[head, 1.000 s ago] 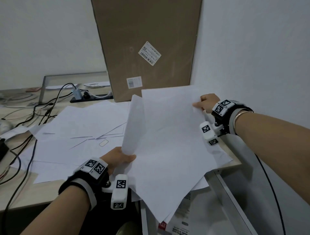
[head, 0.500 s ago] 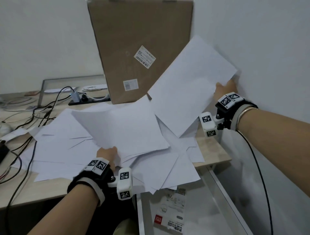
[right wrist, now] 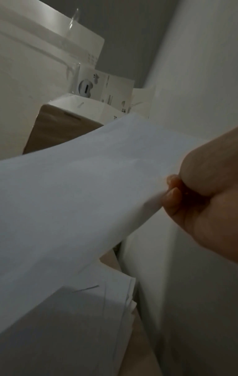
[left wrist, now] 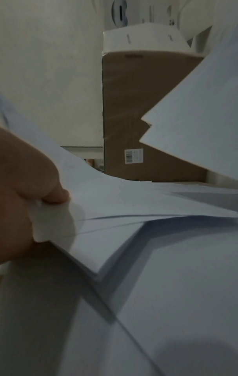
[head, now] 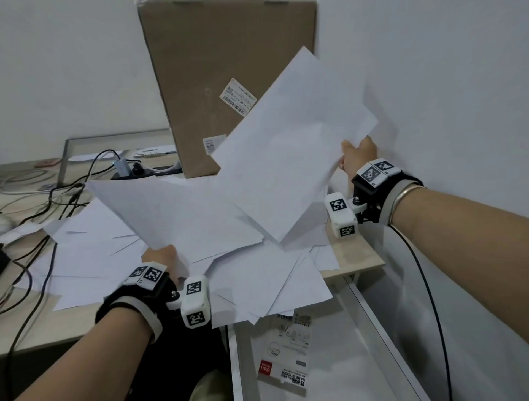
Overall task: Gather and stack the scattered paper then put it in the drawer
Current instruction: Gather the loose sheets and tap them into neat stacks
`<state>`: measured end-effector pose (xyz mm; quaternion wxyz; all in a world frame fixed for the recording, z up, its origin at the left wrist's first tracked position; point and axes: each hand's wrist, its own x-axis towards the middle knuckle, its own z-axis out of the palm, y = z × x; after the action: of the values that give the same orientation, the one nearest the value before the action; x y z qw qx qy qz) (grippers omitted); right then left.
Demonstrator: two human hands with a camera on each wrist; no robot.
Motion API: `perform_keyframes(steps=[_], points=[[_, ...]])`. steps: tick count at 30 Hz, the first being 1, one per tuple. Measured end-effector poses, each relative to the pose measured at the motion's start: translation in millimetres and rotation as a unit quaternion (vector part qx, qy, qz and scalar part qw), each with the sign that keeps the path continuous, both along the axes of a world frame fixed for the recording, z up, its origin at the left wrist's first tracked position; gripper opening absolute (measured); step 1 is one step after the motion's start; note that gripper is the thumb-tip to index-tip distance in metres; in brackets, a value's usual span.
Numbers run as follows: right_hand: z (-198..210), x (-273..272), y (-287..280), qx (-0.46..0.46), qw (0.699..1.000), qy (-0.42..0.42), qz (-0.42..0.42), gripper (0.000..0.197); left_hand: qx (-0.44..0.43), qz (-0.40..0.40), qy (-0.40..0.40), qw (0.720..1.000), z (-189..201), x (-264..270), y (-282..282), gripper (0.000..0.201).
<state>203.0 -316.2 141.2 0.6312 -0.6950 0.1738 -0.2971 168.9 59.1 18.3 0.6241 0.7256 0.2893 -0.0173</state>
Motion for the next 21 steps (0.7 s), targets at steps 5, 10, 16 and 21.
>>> perform_keyframes(steps=[5,10,16,21], points=[[-0.8,-0.3,9.8,-0.007,0.995,0.045,0.087,0.027,-0.008,-0.029,-0.023,0.999,-0.3,5.2,4.0,0.041],[-19.0,-10.0,14.0,-0.109,0.97,0.144,0.162,0.014,-0.079,-0.105,-0.012,0.991,-8.9,5.1,12.2,0.034],[-42.5,-14.4,22.5,-0.191,0.938,0.21,0.201,0.007,-0.121,-0.192,-0.015,0.974,0.0,-9.1,3.0,0.025],[-56.2,-11.7,41.6,-0.146,0.943,0.234,0.186,0.01,-0.076,-0.232,-0.011,0.97,4.4,-14.8,-16.3,0.03]])
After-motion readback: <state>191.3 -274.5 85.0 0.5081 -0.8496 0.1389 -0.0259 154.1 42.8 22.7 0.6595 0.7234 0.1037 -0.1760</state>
